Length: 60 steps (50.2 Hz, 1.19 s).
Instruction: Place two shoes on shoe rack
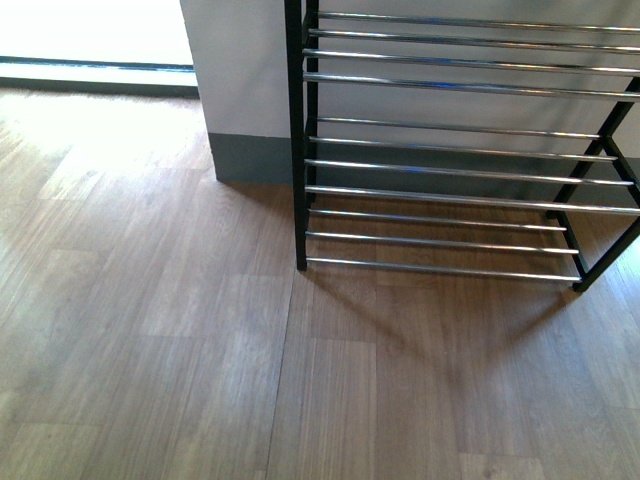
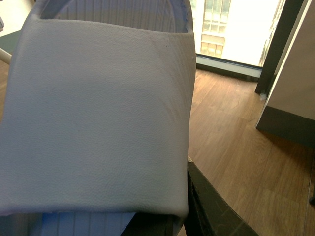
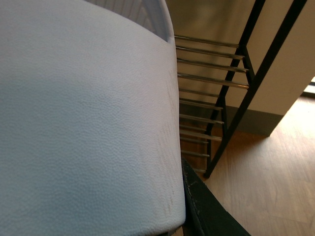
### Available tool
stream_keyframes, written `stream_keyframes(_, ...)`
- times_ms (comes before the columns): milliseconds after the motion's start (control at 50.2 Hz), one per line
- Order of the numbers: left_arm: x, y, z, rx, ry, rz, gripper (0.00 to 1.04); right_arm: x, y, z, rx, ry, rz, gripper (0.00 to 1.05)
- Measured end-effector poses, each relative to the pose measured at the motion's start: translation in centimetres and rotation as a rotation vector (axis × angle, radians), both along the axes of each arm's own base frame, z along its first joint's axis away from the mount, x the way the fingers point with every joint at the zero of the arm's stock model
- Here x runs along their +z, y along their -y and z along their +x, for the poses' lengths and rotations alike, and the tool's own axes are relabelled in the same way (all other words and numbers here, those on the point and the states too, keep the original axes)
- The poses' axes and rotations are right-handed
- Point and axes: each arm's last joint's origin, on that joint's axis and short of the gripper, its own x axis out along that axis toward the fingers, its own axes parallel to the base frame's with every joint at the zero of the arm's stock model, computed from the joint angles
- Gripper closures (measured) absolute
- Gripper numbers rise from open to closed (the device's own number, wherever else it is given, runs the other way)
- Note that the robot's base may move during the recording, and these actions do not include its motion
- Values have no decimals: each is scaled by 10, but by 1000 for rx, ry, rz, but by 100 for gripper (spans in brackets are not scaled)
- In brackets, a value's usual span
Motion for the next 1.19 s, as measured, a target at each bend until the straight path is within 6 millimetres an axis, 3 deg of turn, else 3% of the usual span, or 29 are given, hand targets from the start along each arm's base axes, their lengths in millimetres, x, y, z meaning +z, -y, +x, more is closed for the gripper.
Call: stream_keyframes(1194,0,0,0,1,0,-4,103,-1,0,0,-2,-2,4,103)
